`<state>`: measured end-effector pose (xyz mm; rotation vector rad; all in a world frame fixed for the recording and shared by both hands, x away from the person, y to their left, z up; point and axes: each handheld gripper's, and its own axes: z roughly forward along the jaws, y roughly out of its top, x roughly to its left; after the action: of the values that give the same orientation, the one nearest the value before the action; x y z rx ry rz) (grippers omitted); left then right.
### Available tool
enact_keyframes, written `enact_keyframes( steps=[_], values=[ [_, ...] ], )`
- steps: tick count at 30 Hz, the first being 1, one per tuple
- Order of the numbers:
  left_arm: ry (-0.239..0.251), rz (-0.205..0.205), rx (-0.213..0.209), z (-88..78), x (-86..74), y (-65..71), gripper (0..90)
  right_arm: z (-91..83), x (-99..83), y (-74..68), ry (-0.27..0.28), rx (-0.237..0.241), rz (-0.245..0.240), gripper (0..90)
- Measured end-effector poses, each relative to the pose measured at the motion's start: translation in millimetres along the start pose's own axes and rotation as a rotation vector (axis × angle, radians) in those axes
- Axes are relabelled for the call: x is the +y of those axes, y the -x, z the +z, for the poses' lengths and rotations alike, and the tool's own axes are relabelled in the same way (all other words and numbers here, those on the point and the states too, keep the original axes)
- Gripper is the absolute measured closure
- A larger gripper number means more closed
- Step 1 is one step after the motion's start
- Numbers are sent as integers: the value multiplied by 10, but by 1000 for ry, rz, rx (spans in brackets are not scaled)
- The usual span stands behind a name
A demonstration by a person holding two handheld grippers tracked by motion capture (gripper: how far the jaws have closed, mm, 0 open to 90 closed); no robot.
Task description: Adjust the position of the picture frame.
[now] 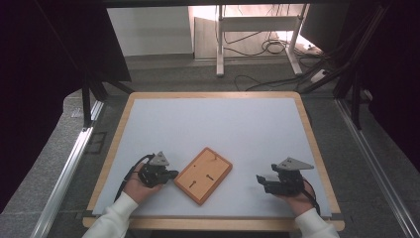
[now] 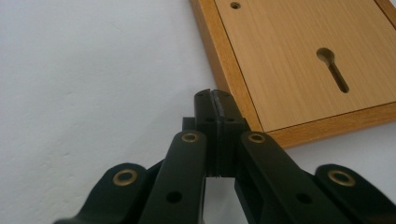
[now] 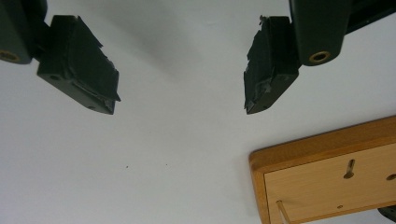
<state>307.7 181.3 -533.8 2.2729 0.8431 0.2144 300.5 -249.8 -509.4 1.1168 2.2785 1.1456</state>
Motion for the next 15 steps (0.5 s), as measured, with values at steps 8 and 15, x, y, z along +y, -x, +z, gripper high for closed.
enact_keyframes(
  steps=[8, 15],
  values=[
    [-12, 2, -9, 16, 37, 83, 900, 11, -3, -17, -7, 0, -12, 270],
    [-21, 17, -29, 17, 46, 134, 900, 13, -4, -13, -9, -1, -12, 270]
  ],
)
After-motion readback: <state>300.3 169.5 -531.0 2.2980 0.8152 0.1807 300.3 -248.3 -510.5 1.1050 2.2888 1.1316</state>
